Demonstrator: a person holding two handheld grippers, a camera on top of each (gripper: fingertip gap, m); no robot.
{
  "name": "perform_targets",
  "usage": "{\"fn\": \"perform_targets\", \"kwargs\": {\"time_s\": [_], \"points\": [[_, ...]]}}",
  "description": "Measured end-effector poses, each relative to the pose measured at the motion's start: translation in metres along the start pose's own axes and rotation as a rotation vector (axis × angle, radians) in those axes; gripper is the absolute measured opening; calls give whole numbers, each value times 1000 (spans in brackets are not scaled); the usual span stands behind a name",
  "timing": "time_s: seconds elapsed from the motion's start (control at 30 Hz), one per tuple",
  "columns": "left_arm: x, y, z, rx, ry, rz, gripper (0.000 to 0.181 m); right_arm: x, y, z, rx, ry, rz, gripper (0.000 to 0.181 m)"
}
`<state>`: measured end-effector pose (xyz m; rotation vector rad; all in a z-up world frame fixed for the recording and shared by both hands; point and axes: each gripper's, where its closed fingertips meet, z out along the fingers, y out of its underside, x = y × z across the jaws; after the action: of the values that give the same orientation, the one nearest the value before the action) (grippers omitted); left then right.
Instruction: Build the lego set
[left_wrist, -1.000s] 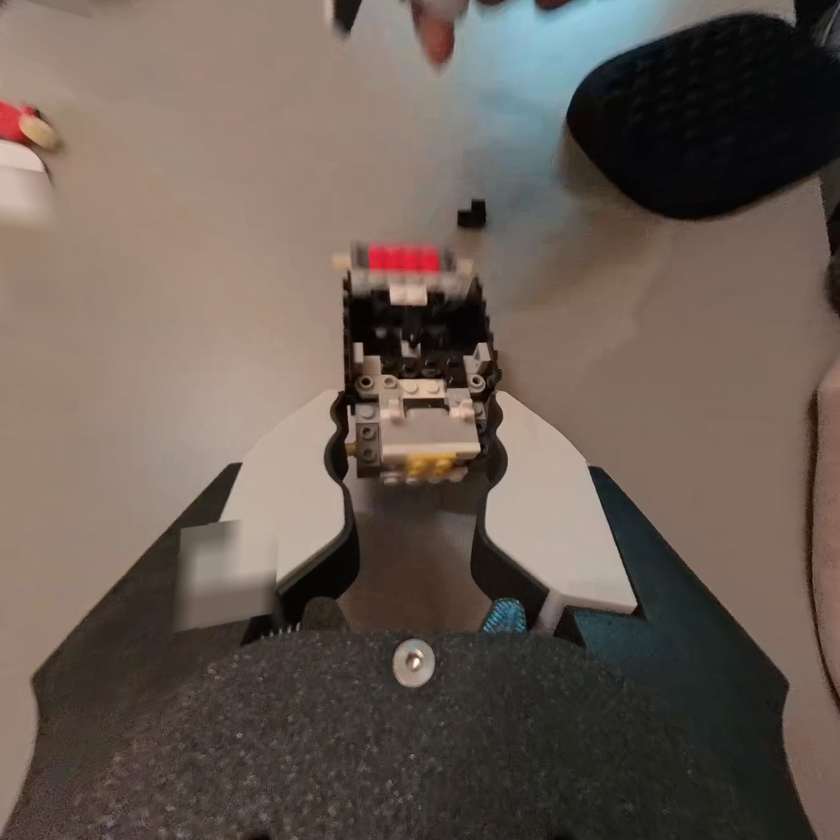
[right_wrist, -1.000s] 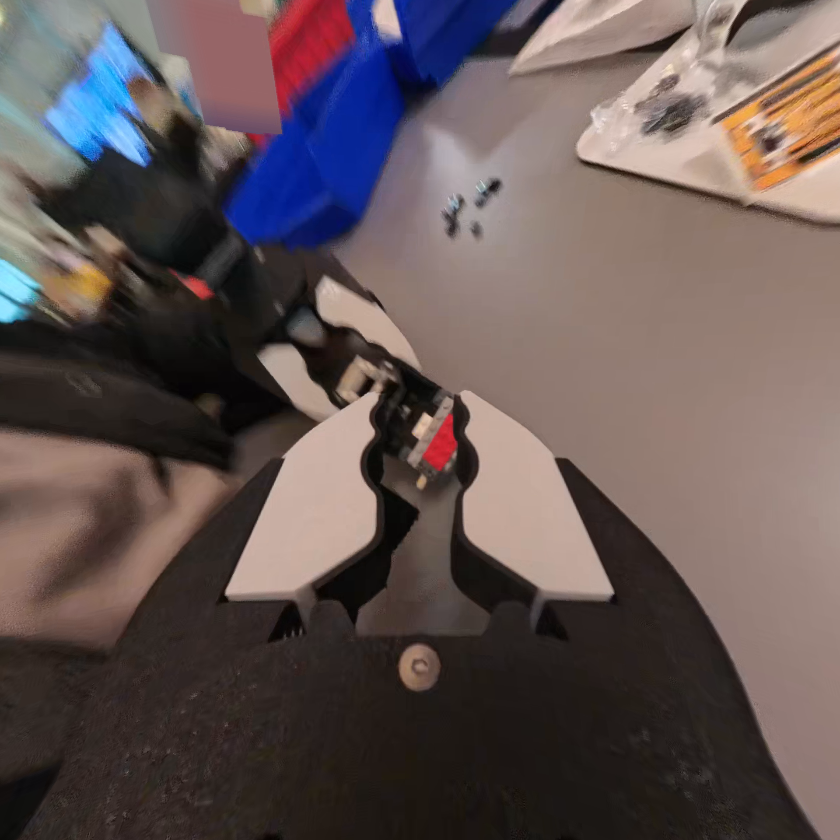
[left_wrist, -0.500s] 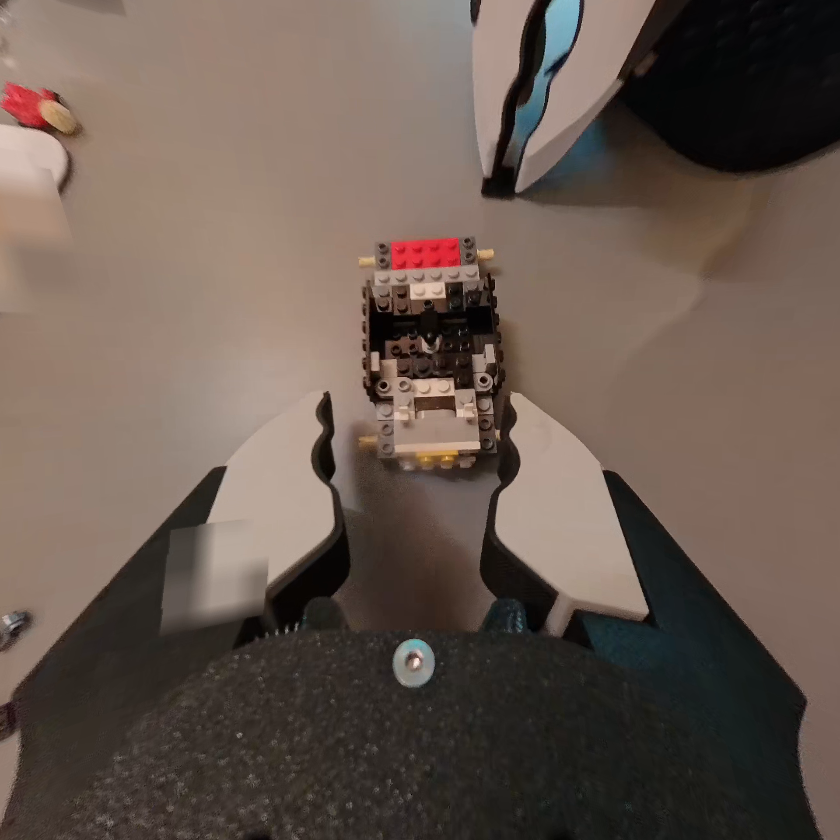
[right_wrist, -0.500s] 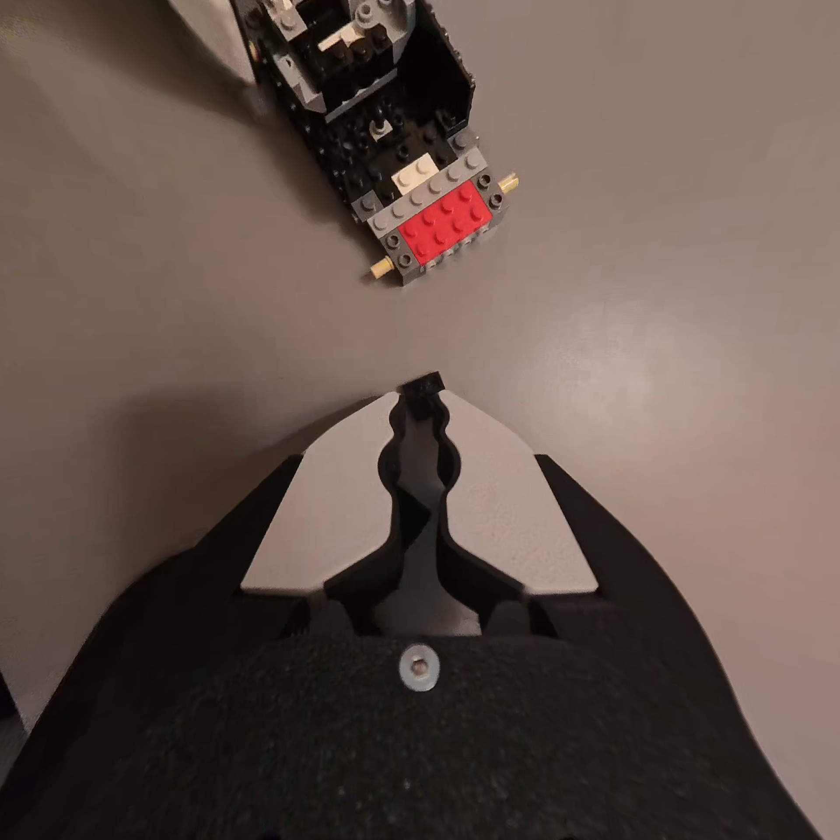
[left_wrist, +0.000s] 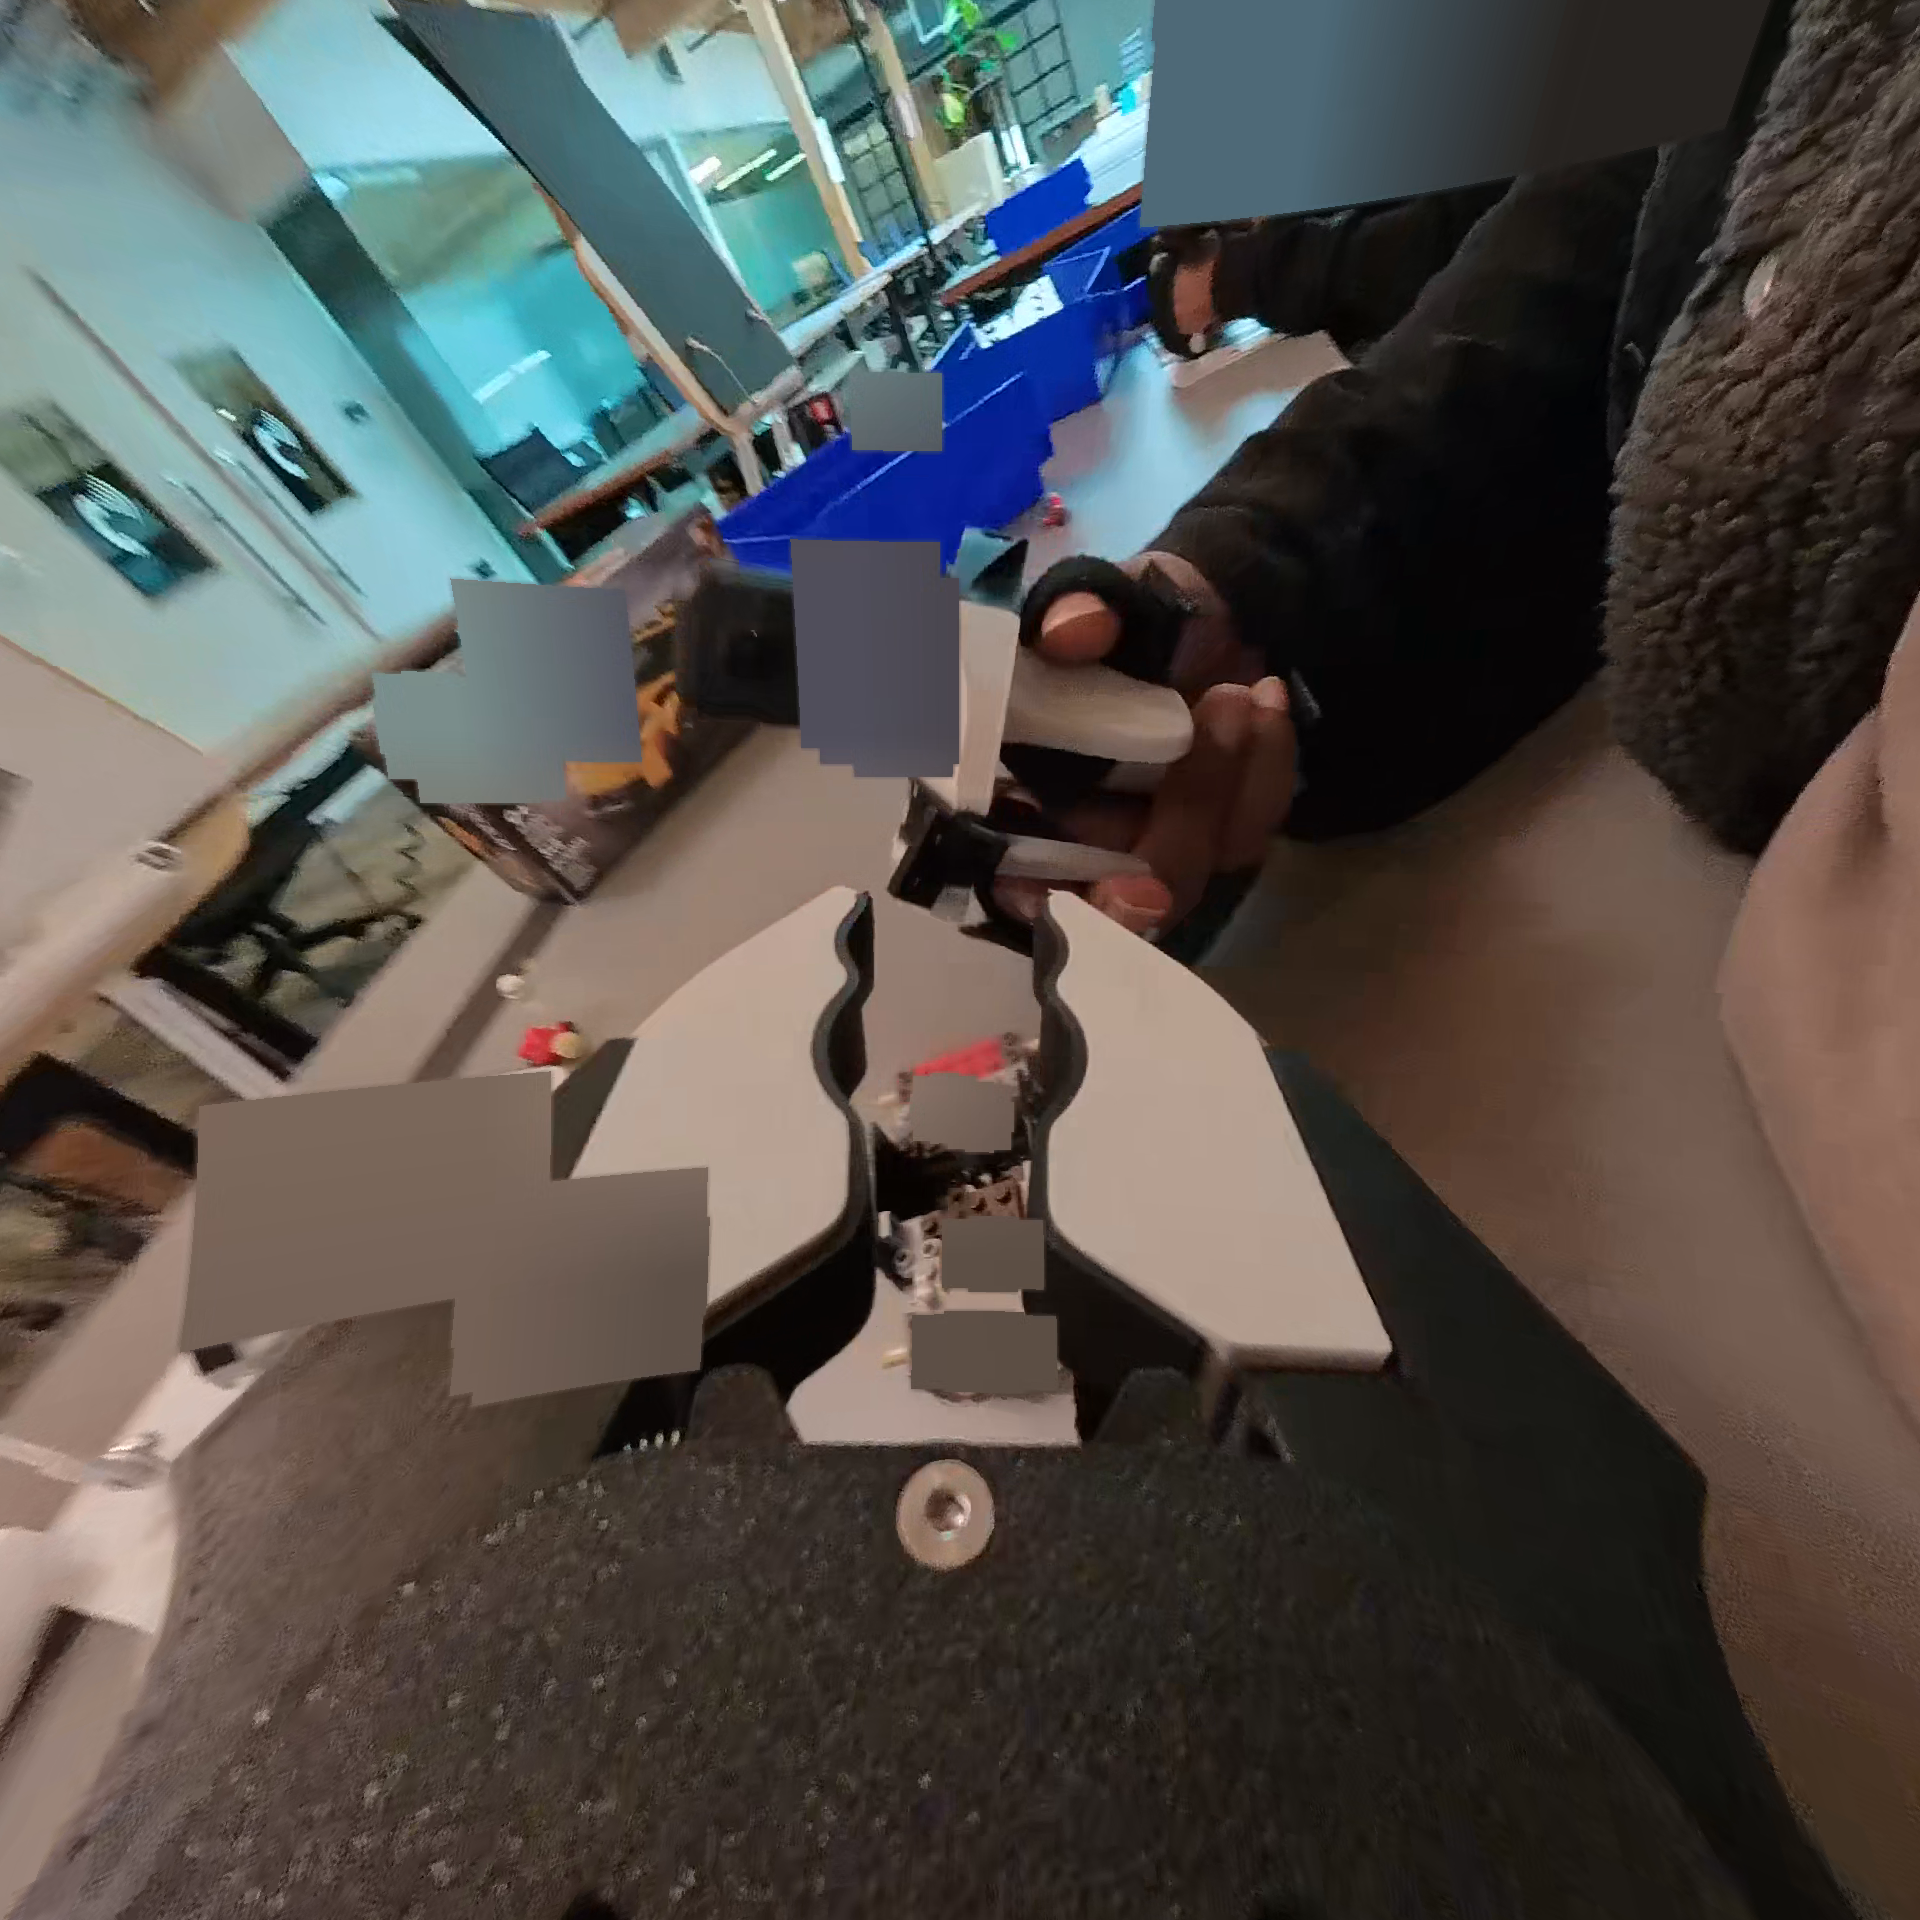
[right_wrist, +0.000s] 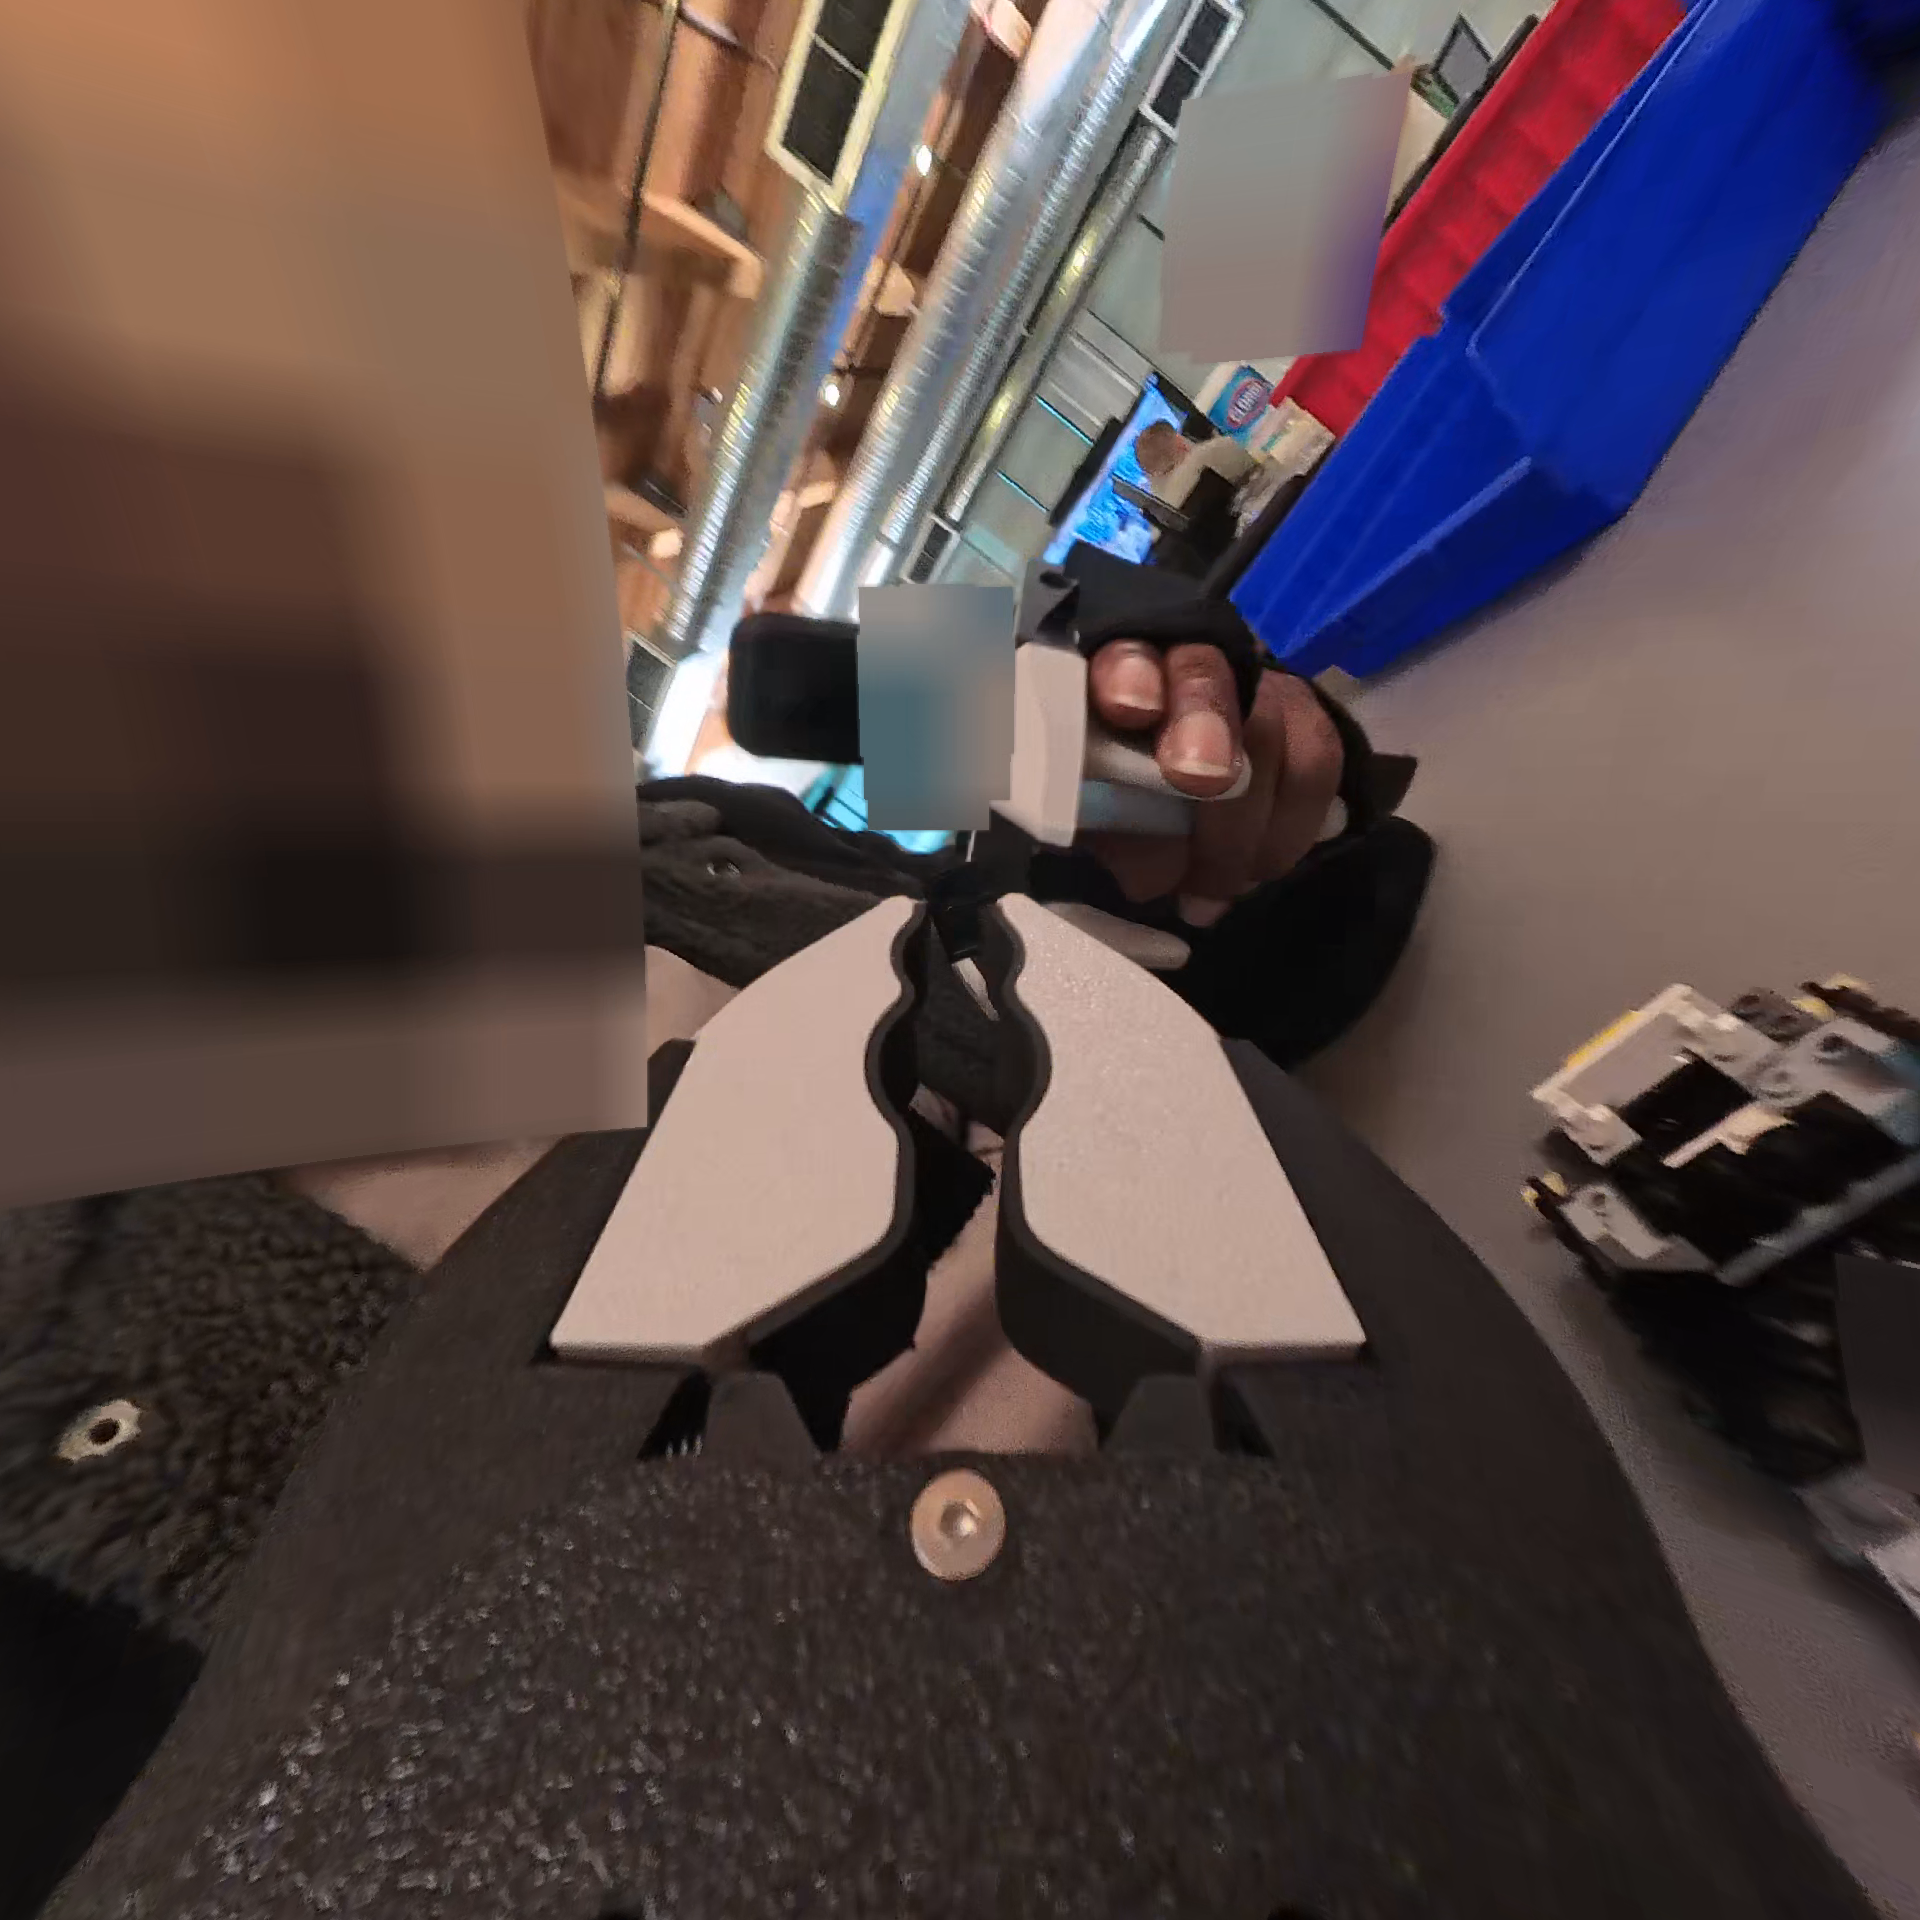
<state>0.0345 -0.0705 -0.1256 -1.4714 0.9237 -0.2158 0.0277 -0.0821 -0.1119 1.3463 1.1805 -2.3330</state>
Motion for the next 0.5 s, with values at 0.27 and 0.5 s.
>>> {"fn": "perform_targets", "kwargs": {"time_s": [0.27, 0.5], "points": [[-4, 0, -2, -39, -111, 183, 17, 7, 0, 3, 50, -61, 142, 10], [-8, 23, 1, -163, -59, 31, 17, 31, -6, -13, 8, 172, -16, 17]]}}
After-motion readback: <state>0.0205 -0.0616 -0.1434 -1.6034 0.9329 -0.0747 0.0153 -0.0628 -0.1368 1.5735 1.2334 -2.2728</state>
